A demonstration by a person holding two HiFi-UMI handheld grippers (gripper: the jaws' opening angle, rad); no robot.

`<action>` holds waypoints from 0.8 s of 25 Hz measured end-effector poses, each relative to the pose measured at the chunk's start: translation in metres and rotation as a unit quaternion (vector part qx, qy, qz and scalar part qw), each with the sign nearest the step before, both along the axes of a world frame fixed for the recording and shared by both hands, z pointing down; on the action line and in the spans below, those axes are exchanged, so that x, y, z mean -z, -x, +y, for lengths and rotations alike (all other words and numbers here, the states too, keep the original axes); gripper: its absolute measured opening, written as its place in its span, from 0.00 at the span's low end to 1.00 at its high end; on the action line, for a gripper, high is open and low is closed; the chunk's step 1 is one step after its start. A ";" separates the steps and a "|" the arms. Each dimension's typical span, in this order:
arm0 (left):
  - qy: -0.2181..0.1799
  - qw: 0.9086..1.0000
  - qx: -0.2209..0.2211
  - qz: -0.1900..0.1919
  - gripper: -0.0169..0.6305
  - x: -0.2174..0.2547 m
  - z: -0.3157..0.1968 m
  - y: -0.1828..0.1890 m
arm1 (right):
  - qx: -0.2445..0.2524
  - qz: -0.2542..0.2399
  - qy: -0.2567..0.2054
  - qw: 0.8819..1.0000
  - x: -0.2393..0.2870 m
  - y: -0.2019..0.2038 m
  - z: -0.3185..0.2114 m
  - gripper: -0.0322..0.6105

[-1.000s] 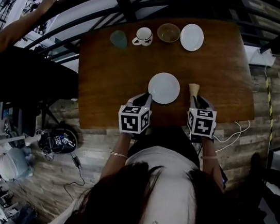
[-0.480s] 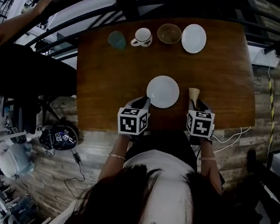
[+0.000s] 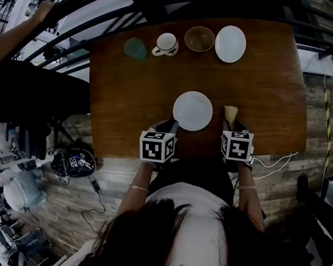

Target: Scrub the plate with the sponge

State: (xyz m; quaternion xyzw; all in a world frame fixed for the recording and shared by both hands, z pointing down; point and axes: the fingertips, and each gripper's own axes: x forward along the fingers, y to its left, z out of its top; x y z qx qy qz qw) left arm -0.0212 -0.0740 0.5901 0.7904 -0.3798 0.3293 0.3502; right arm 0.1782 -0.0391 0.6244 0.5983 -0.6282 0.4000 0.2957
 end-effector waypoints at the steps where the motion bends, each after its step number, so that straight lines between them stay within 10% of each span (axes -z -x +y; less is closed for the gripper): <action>1: 0.002 1.000 0.000 -0.001 0.07 -0.002 0.001 0.001 | 0.001 0.000 0.003 1.000 -0.002 0.001 0.000 0.29; 20: 0.031 0.999 -0.004 -0.008 0.08 -0.019 -0.001 0.002 | 0.001 0.004 0.036 0.999 -0.026 0.002 -0.002 0.21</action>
